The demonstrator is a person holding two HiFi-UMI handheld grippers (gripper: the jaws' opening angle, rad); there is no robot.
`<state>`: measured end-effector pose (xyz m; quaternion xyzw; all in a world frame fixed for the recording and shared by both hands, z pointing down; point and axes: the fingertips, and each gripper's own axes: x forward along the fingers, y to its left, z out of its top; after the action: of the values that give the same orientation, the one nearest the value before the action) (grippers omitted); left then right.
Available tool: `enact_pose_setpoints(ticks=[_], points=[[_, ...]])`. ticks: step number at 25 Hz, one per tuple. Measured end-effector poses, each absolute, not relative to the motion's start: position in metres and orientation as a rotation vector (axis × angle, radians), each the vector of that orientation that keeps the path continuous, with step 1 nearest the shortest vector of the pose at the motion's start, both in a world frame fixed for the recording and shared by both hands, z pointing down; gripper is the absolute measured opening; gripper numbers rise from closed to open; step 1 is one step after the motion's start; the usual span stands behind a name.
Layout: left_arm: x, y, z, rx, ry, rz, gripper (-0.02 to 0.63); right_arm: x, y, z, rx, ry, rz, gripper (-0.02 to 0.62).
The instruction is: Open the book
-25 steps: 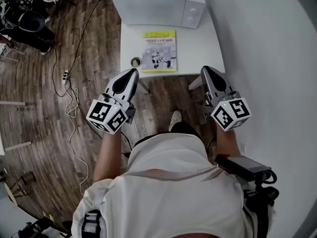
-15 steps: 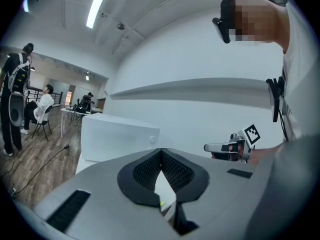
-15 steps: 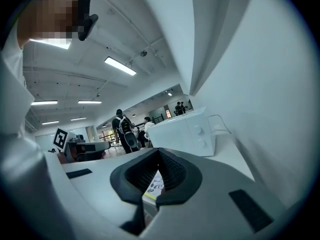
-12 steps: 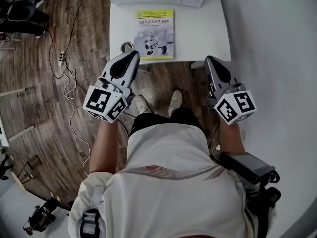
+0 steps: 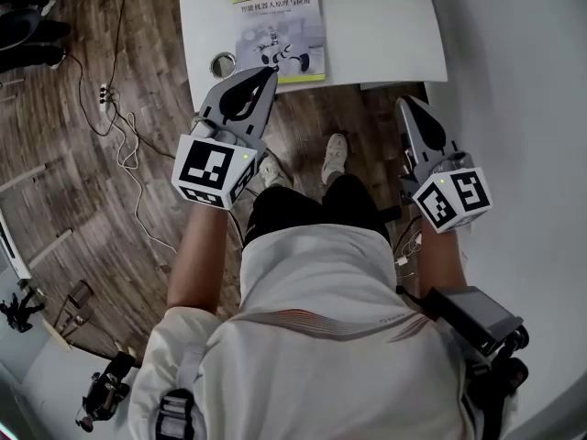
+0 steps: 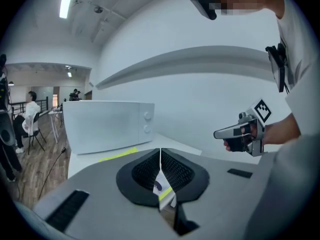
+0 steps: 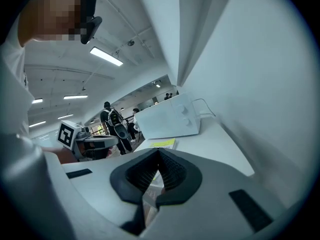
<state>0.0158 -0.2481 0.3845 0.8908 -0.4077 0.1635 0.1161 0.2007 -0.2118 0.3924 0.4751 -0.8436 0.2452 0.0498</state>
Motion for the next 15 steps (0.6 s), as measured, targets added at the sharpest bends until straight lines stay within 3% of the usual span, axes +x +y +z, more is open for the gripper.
enact_pose_setpoints(ticks=[3, 8, 15], points=[[0.030, -0.253, 0.402, 2.646, -1.168, 0.573, 0.012, 0.203, -0.206, 0.408, 1.449, -2.557, 0.796, 0.003], [0.060, -0.255, 0.439, 2.686, -1.078, 0.766, 0.084, 0.206, -0.193, 0.444, 1.444, -2.519, 0.882, 0.003], [0.079, -0.251, 0.499, 2.631, -0.964, 0.962, 0.121, 0.206, -0.183, 0.480, 1.394, -2.502, 0.907, 0.003]])
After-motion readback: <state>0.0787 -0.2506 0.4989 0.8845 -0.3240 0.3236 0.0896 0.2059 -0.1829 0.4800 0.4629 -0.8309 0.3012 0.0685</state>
